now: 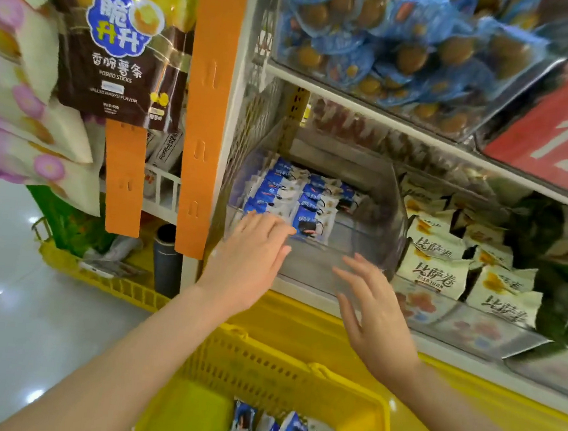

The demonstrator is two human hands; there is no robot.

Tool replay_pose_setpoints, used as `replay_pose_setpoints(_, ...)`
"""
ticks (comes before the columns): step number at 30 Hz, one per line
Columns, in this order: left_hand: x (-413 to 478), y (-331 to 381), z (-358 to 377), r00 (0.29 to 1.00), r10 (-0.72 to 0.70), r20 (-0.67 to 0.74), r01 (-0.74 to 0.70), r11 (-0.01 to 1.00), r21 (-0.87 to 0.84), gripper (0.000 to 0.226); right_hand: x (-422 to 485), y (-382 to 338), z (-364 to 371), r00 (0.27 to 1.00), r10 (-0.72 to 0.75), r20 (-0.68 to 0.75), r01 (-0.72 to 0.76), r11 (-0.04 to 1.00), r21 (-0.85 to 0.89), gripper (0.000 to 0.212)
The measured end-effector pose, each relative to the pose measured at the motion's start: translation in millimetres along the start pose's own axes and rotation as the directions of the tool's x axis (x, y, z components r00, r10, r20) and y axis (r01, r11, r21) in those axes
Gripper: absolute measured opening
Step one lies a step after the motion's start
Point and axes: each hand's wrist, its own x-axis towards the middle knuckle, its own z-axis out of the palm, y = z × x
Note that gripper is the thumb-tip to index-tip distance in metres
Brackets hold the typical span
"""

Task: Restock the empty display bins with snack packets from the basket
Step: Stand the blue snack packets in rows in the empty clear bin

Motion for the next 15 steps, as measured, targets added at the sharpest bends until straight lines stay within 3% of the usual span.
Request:
replay_pose_setpoints(4,-32,26,12,0.997,0.074,0.015,-0.071,0.988,-0.136,0.031,-43,2,17,0.994,0.108,0.012,-0.109,0.989,0.104,0.023)
replay_pose_setpoints(6,-54,34,33,0.993,0.082,0.084,-0.067,0.983,-0.172,0.031,-68,2,34,0.981,0.153,0.118,-0.166,0.979,0.118,0.02)
replay_pose_setpoints(8,-81,34,63,0.981,0.012,0.195,0.028,0.979,-0.202,0.034,-93,3,55,0.934,0.22,0.283,-0.259,0.96,0.108,0.021)
replay_pose_setpoints(10,-112,24,99,0.944,-0.074,0.322,0.144,0.97,-0.198,0.032,-121,7,80,0.838,0.29,0.463,-0.357,0.932,0.063,0.028)
replay_pose_setpoints(12,-143,10,134,0.884,-0.138,0.448,0.237,0.956,-0.173,0.029,-145,10,106,0.685,0.374,0.625,-0.455,0.89,-0.034,0.036)
replay_pose_setpoints(15,-182,-15,176,0.772,-0.258,0.581,0.425,0.889,-0.17,0.024,-177,15,140,0.48,0.486,0.73,-0.53,0.824,-0.2,0.048)
